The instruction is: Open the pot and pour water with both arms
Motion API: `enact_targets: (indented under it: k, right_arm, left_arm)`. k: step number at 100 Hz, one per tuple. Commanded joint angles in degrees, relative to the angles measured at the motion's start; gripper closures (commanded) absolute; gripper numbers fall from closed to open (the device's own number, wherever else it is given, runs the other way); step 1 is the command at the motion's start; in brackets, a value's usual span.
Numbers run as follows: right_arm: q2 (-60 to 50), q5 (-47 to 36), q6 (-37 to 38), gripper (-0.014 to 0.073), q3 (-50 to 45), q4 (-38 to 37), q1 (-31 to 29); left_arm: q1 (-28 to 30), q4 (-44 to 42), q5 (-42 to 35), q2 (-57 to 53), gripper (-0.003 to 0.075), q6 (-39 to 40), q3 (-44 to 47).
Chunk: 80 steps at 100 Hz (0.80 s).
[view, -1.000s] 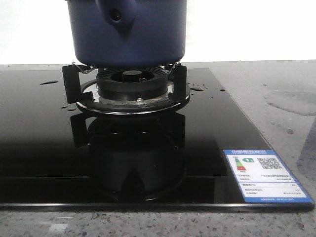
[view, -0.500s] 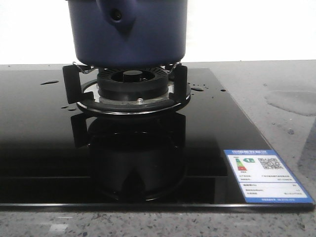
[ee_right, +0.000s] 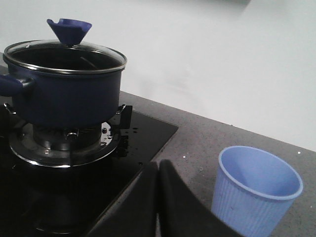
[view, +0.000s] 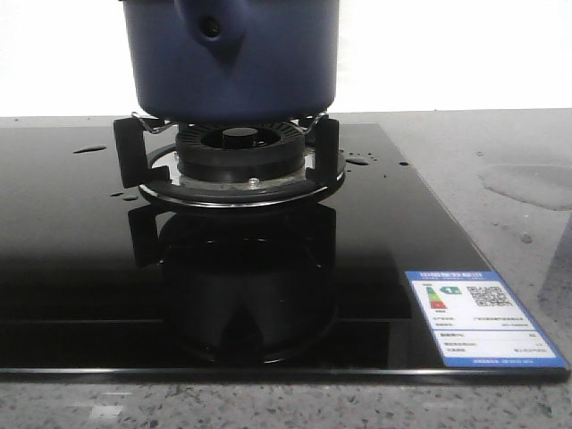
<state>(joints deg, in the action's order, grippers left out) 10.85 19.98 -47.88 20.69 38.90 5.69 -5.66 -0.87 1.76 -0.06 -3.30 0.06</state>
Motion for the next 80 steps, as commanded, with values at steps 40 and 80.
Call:
enact_targets:
  k: [40, 80]
  right_arm:
    - [0.4, -3.6, -0.7, 0.0664, 1.5, 0.9, -0.4]
    - [0.4, -3.6, -0.7, 0.0664, 1.5, 0.9, -0.4]
  left_arm:
    - [3.8, -0.2, 14.7, -1.7, 0.0739, 3.9, 1.9]
    - [3.8, -0.2, 14.7, -1.7, 0.0739, 3.9, 1.9]
